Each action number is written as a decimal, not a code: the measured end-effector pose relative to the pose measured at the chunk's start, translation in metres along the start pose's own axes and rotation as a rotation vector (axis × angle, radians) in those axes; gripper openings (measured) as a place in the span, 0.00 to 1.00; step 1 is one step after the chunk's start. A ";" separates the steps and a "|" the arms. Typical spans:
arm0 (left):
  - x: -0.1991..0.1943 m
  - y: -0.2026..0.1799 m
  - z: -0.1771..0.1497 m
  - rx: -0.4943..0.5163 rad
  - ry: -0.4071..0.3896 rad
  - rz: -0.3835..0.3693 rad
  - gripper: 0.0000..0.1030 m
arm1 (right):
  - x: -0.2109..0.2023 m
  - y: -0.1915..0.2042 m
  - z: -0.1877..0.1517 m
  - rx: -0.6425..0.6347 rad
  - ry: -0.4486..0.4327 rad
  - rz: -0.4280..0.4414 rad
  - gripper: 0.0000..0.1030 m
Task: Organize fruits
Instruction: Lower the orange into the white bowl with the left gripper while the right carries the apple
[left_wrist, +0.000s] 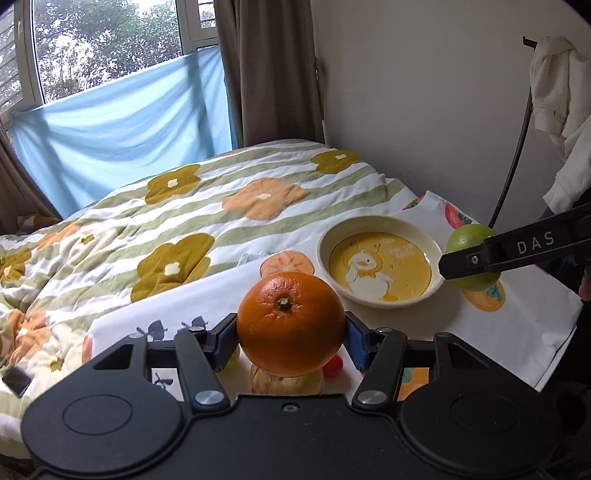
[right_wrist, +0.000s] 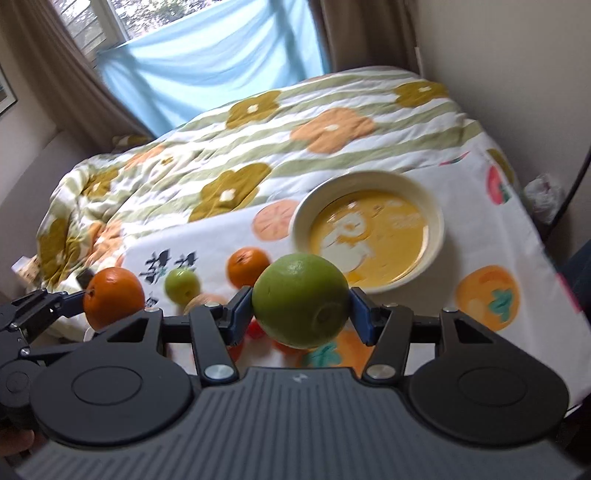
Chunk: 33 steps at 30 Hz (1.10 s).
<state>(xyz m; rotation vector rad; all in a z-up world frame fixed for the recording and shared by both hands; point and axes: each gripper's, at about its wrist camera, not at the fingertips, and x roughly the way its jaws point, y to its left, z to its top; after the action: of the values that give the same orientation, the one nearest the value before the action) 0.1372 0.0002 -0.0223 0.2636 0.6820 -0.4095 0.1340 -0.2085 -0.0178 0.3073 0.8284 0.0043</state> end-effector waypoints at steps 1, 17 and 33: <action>0.004 -0.003 0.006 0.007 -0.006 0.002 0.61 | 0.000 -0.008 0.007 0.010 -0.007 -0.004 0.68; 0.145 -0.053 0.097 0.051 0.047 0.017 0.61 | 0.081 -0.104 0.100 -0.039 0.008 -0.025 0.68; 0.274 -0.101 0.096 0.111 0.220 0.020 0.61 | 0.154 -0.159 0.121 -0.041 0.102 -0.004 0.68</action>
<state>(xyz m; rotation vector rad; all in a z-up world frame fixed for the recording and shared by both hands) 0.3374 -0.2006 -0.1409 0.4248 0.8730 -0.4033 0.3075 -0.3737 -0.0956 0.2683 0.9295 0.0335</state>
